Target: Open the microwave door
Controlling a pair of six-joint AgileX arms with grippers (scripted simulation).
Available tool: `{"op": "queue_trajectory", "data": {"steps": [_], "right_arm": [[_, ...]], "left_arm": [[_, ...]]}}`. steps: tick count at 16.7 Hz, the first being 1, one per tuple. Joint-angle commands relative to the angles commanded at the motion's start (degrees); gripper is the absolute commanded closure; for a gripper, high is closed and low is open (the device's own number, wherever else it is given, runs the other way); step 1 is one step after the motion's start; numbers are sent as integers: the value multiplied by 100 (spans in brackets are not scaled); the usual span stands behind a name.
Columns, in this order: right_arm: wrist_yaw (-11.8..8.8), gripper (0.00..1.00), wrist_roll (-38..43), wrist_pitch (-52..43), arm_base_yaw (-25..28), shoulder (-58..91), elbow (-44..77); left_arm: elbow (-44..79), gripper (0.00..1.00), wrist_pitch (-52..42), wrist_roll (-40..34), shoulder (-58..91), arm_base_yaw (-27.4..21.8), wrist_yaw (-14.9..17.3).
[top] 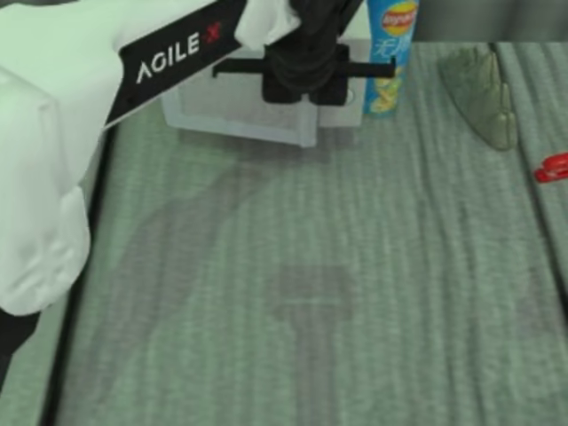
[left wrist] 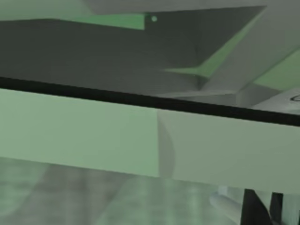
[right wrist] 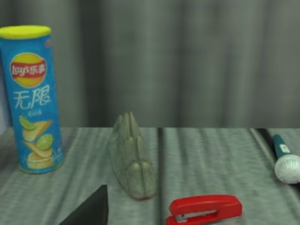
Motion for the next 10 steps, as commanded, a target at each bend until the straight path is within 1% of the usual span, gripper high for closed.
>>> {"op": "queue_trajectory", "data": {"steps": [5, 10], "right_arm": [[0, 0, 0, 0, 0, 0, 0], [0, 0, 0, 0, 0, 0, 0]], "left_arm": [[-866, 100, 423, 452, -495, 74, 188], [-928, 100, 463, 494, -542, 81, 209]]}}
